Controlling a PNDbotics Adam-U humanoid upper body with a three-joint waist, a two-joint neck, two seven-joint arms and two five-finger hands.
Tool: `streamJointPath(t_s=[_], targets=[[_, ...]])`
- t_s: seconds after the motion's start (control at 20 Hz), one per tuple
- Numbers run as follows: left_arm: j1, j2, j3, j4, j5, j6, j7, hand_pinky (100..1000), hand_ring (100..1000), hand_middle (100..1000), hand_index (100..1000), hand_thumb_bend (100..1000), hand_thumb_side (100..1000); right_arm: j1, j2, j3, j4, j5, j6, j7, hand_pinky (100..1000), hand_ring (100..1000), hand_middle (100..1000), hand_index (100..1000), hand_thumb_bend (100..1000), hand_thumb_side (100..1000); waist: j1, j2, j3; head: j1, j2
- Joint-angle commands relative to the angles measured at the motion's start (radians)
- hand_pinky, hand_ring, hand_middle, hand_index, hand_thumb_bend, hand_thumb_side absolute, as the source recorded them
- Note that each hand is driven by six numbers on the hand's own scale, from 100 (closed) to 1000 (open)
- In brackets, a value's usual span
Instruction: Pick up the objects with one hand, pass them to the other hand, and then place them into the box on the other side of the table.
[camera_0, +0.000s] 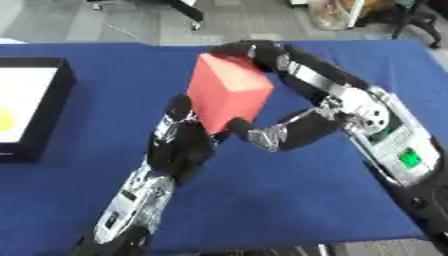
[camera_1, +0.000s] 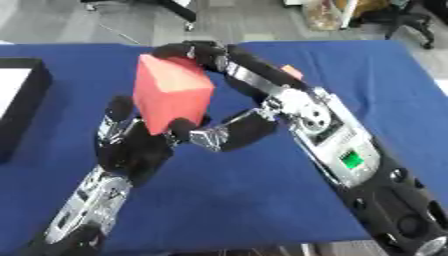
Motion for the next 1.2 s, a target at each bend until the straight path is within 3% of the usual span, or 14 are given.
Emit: streamJointPath(t_s=[0.05, 0.75, 1.15, 1.2], targets=[[-0.021, -0.007, -0.007, -0.014, -0.007, 0.005, -0.013, 997, 748, 739, 907, 561, 687, -0.013, -0.007, -0.002, 0.012, 0.014, -0.009, 0.001, 784, 925, 577, 548, 100, 169, -0.001, -0.009, 0.001, -0.003, -0.003], [-0.036, -0.026, -0.026, -0.003, -0.006, 0.023, -0.035, 995, 739, 716, 895, 533, 689, -0.015, 0.003, 0.015, 0.086, 0.075, -0.061, 0.004, 789, 925, 582, 550, 100, 169, -0.001, -0.008, 0.001, -0.004, -0.003], [-0.041, -0.034, -0.034, 0.001, -0.001, 0.025, -0.028, 989, 727, 679, 868, 479, 687, -0.022, 0.005, 0.032, 0.085, 0.084, -0.081, 0.02, 791, 927, 588, 556, 100, 170, -0.001, -0.006, 0.002, -0.004, -0.003], [-0.041, -0.034, -0.035, 0.001, 0.001, 0.026, -0.028, 986, 713, 644, 850, 438, 686, -0.022, 0.005, 0.032, 0.085, 0.085, -0.082, 0.021, 791, 928, 590, 558, 100, 169, -0.002, -0.007, 0.002, -0.004, -0.003]])
